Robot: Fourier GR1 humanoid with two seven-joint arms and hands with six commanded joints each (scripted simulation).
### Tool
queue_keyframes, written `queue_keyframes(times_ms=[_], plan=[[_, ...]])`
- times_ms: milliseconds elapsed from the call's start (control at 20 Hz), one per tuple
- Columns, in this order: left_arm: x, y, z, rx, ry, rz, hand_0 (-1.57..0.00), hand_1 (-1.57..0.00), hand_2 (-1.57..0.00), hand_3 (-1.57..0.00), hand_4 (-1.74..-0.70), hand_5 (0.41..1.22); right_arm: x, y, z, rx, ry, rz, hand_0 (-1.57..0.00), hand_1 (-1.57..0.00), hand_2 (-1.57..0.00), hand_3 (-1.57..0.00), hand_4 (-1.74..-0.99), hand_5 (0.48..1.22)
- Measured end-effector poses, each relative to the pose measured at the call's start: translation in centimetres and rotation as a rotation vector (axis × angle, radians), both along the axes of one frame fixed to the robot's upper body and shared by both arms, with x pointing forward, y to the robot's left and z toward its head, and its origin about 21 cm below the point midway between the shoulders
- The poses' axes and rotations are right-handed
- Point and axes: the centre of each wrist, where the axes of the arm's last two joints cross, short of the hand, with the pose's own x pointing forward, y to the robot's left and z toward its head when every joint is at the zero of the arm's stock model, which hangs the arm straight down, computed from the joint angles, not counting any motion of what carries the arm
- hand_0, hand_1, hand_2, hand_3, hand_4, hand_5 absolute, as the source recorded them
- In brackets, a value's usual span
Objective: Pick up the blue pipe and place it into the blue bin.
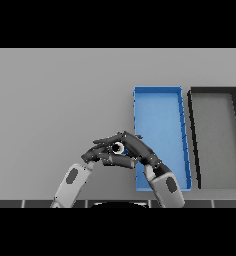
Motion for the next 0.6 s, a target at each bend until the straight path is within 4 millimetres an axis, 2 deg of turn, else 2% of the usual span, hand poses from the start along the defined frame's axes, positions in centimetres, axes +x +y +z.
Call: queue_keyframes(times_ms=[100, 250, 450, 600], plan=[[-0.2, 0.3, -0.3, 0.004, 0.01, 0.011, -0.1, -0.09, -0.09, -0.07, -0.98, 0.682, 0.3, -0.1, 0.0, -0.006, -0.013, -0.006, -1.57, -1.57, -1.57, -1.57, -1.499, 1.219], [-0.2, -0.1, -0.1, 0.007, 0.048, 0.04, -0.05, -0.05, -0.05, -0.04, -0.97, 0.578, 0.5, -0.1, -0.2, -0.005, -0.013, -0.012, -1.57, -1.57, -1.57, -1.57, -1.499, 1.22], [0.0, -0.4, -0.6, 0.034, 0.068, 0.058, -0.02, -0.02, -0.02, -0.01, -0.97, 0.519, 0.6, -0.4, 0.6, 0.059, -0.016, -0.018, -1.57, -1.57, -1.57, -1.57, -1.496, 1.221], [0.5, -0.5, -0.6, 0.057, 0.071, 0.066, -0.01, -0.01, -0.01, -0.01, -0.97, 0.493, 0.8, -0.7, 2.5, 0.119, 0.006, 0.006, -1.57, -1.57, -1.57, -1.57, -1.494, 1.221]])
